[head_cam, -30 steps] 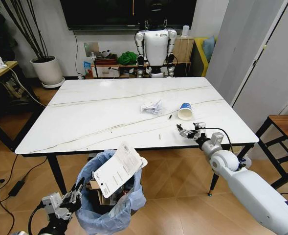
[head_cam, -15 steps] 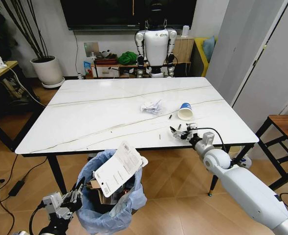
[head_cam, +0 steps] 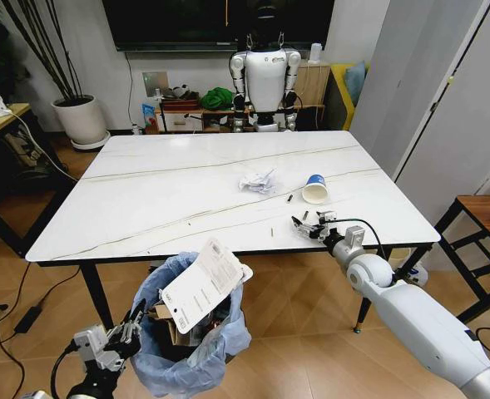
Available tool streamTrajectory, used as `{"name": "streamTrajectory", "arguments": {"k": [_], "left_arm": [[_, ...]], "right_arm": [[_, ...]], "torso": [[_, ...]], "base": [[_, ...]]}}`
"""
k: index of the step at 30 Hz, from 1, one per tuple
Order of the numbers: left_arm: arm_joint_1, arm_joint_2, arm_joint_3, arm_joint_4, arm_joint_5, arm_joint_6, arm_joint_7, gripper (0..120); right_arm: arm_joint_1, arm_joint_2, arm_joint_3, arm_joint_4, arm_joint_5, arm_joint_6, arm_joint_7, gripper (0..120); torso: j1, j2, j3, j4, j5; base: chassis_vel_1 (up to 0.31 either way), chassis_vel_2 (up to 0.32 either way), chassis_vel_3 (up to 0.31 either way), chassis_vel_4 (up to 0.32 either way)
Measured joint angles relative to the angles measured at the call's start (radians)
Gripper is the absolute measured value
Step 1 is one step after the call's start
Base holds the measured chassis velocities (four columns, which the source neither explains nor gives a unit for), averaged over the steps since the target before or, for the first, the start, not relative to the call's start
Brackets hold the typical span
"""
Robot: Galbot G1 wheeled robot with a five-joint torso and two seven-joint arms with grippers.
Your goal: Pick up the trash bin and place the trash from the table into it.
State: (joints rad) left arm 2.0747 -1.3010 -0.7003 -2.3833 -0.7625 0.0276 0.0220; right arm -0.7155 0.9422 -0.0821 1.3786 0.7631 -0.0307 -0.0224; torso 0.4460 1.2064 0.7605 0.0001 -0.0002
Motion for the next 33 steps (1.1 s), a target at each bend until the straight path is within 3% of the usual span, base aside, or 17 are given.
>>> {"name": "streamTrajectory", "arguments": {"k": [13,18,28,33], "left_arm": [[-0.019,0.010,0.006,0.009,-0.009,0.004,-0.004,0],[-0.029,0.016,0.011,0.018,-0.014,0.005,-0.006,0],[-0.040,0.022,0.017,0.023,-0.020,0.008,-0.009,0],[-0.041,0.031,0.038,0.026,-0.020,0.008,-0.009,0]], "right_arm": [[-0.009,-0.024,-0.002,0.012,0.001,0.002,-0.004,29],[-0.006,-0.027,-0.009,0.014,0.004,0.001,-0.005,6],[0.009,-0.026,-0.019,0.012,0.021,-0.001,-0.004,0],[0.006,-0.074,0.021,0.087,0.075,-0.008,-0.004,0]], "torso": [[0.000,0.000,0.000,0.0000,0.0004],[0.000,0.000,0.000,0.0000,0.0003],[0.000,0.000,0.000,0.0001,0.0004],[0.000,0.000,0.000,0.0001,0.0003]], "base": [[0.000,0.000,0.000,0.000],[0.000,0.000,0.000,0.000],[0.000,0.000,0.000,0.000],[0.000,0.000,0.000,0.000]]}}
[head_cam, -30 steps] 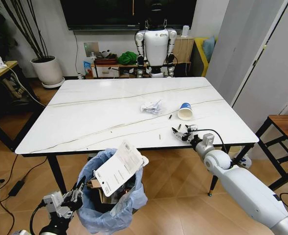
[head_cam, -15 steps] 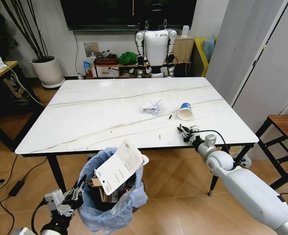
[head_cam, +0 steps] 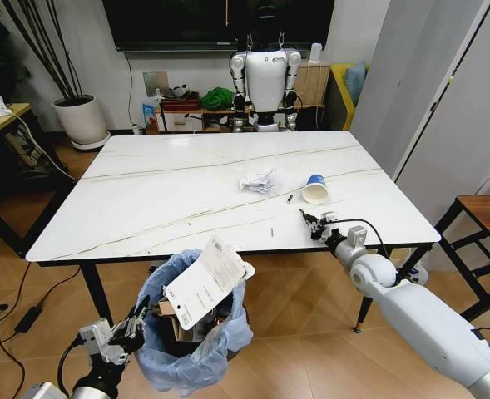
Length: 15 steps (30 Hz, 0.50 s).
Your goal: Pick up the trash bin and place the trash from the table into it.
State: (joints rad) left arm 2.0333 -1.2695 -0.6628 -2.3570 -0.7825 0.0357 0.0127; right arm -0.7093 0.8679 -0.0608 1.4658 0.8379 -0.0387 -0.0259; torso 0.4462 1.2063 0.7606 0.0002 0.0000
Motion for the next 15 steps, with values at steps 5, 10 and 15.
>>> {"name": "streamTrajectory", "arguments": {"k": [5,10,15], "left_arm": [[-0.012,0.022,0.015,0.004,-0.005,0.000,-0.001,0],[-0.029,0.034,0.033,0.011,-0.009,0.001,-0.007,0],[-0.044,0.042,0.058,0.017,-0.010,0.003,-0.009,0]], "right_arm": [[-0.021,-0.105,0.070,0.149,0.061,0.008,-0.011,0],[-0.056,-0.228,0.143,0.325,0.126,0.032,-0.031,0],[-0.154,-0.361,0.261,0.537,0.190,0.052,-0.054,0]], "torso": [[0.000,0.000,0.000,-0.0001,0.0002],[0.000,0.000,0.000,0.0000,-0.0001],[0.000,0.000,0.000,-0.0004,0.0002]], "base": [[0.000,0.000,0.000,0.000],[0.000,0.000,0.000,0.000],[0.000,0.000,0.000,0.000]]}}
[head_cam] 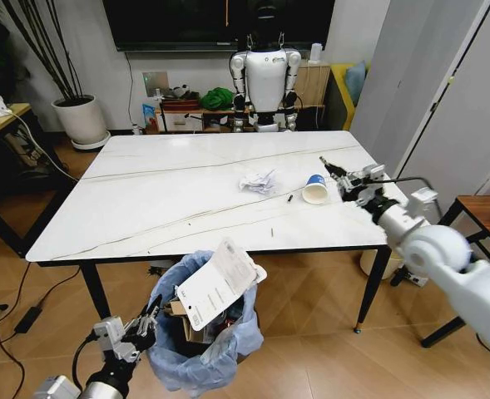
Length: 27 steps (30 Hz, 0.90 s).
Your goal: Pick up the trash bin and place the trash from the table into it.
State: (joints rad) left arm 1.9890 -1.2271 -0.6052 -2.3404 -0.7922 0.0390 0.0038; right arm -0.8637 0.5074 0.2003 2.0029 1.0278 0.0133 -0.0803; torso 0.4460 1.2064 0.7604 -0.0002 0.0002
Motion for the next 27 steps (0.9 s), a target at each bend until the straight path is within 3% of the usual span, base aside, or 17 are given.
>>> {"name": "streamTrajectory", "arguments": {"k": [6,15,27], "left_arm": [[-0.004,-0.002,0.021,0.002,0.010,0.001,0.000,0],[-0.001,-0.007,0.027,-0.003,0.023,0.005,-0.001,0],[-0.013,-0.034,0.045,-0.003,0.036,0.016,0.000,0]], "right_arm": [[-0.078,-0.086,0.051,0.180,0.030,0.029,-0.016,0],[-0.142,-0.152,0.001,0.387,0.047,0.046,-0.023,0],[-0.225,-0.177,-0.053,0.430,-0.035,0.070,-0.086,0]], "torso": [[0.000,0.000,0.000,0.0002,-0.0003],[0.000,0.000,0.000,0.0004,-0.0004],[0.000,0.000,0.000,0.0003,-0.0003]], "base": [[0.000,0.000,0.000,0.000],[0.000,0.000,0.000,0.000],[0.000,0.000,0.000,0.000]]}}
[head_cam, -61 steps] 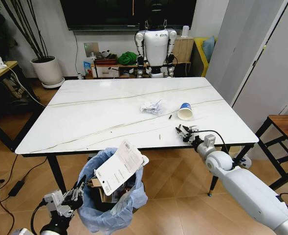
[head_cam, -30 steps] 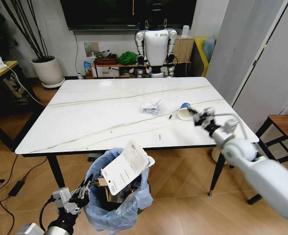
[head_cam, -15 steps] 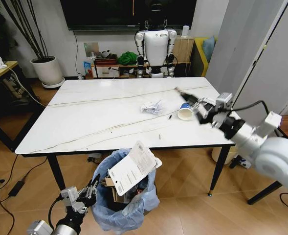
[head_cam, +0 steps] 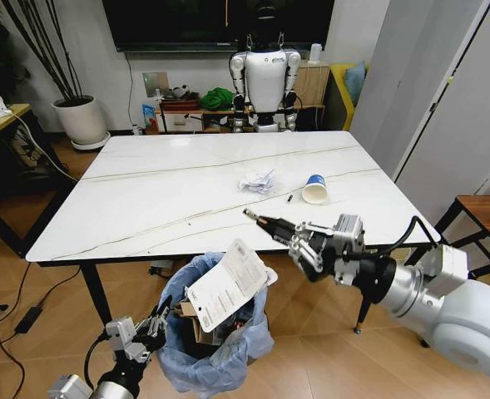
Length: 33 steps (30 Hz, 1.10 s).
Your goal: Pick up the trash bin and place the trash from the table into it.
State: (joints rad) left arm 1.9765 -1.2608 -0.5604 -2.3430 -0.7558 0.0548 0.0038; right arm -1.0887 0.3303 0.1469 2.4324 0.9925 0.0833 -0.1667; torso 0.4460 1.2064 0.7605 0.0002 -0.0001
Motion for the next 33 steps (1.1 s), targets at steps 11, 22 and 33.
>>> {"name": "streamTrajectory", "arguments": {"k": [11,22,33], "left_arm": [[-0.012,-0.012,0.018,0.019,0.007,0.006,0.000,0],[-0.018,-0.009,0.015,0.026,0.000,0.007,-0.001,0],[-0.024,-0.023,0.012,0.027,-0.001,0.007,-0.003,0]], "right_arm": [[-0.012,0.089,-0.145,-0.105,-0.103,0.008,-0.049,0],[0.000,0.123,-0.190,-0.141,-0.135,0.007,-0.054,0],[-0.004,0.122,-0.191,-0.149,-0.166,0.014,-0.067,0]], "torso": [[0.000,0.000,0.000,0.0000,0.0003],[0.000,0.000,0.000,0.0000,0.0000],[0.000,0.000,0.000,0.0000,0.0000]], "base": [[0.000,0.000,0.000,0.000],[0.000,0.000,0.000,0.000],[0.000,0.000,0.000,0.000]]}}
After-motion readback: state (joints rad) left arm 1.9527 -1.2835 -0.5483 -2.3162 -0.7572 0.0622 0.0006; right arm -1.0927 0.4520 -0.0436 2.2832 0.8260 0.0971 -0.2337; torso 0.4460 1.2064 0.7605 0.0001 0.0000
